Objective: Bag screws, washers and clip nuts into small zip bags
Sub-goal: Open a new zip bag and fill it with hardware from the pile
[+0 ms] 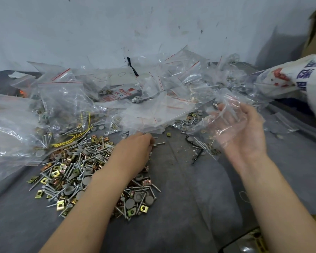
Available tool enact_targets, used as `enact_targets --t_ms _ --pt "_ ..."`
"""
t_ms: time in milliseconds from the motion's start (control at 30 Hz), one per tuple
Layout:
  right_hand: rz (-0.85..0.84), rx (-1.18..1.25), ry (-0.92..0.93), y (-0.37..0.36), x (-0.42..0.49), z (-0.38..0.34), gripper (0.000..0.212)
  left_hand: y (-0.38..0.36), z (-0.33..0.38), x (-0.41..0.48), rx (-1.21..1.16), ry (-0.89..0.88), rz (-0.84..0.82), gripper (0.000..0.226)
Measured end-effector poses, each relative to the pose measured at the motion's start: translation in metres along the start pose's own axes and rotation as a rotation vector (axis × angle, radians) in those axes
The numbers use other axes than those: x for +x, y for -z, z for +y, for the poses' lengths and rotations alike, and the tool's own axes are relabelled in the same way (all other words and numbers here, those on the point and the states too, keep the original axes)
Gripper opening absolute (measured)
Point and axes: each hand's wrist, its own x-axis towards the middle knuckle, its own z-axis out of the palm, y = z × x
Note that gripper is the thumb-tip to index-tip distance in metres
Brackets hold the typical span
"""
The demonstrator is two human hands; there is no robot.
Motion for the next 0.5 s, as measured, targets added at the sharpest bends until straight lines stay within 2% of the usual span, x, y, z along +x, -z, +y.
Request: enact_targets --t_ms 100,200,300,367,500 --pt "0.029 0.005 0.027 0.003 -0.001 -0.006 0.019 -0.003 0.011 0.009 0.051 0.013 0.058 0.032" --pt "0.018 0.004 0.062 0.006 -0.002 -0.013 0.033 -0.010 0.027 0.021 0.063 0.039 0.088 0.036" --pt "0.056 -0.035 0.098 0.010 0.000 -0.020 0.022 -0.023 0.045 0.035 0.125 0.072 0.077 0.037" --pt "0.080 -0.070 0.124 0.012 0.002 -0.023 0.027 -0.032 0.054 0.043 0.139 0.093 0.101 0.033" --pt "0.088 -0.133 0.137 0.013 0.004 -0.025 0.020 -0.040 0.066 0.055 0.146 0.118 0.167 0.025"
